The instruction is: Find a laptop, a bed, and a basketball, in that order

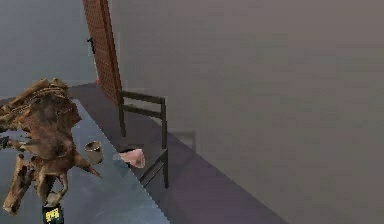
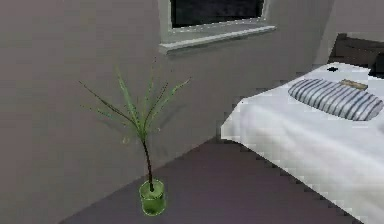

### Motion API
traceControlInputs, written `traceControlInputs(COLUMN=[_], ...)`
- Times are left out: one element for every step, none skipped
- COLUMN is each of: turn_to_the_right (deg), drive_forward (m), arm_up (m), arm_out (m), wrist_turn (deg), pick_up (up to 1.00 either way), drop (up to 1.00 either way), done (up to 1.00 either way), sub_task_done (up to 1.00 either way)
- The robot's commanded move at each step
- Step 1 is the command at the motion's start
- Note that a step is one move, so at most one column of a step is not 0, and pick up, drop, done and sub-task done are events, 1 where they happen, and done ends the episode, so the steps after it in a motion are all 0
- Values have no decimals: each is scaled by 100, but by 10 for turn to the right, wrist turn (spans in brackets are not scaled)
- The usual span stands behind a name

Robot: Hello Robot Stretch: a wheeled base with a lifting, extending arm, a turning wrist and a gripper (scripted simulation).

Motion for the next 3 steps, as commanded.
traceControlInputs(turn_to_the_right=[0,-150,0], drive_forward=[10,0,0], arm_up=[0,0,0], arm_out=[0,0,0], wrist_turn=[0,0,0], pick_up=[0,0,0], drop=[0,0,0], done=[0,0,100], sub_task_done=[0,0,0])
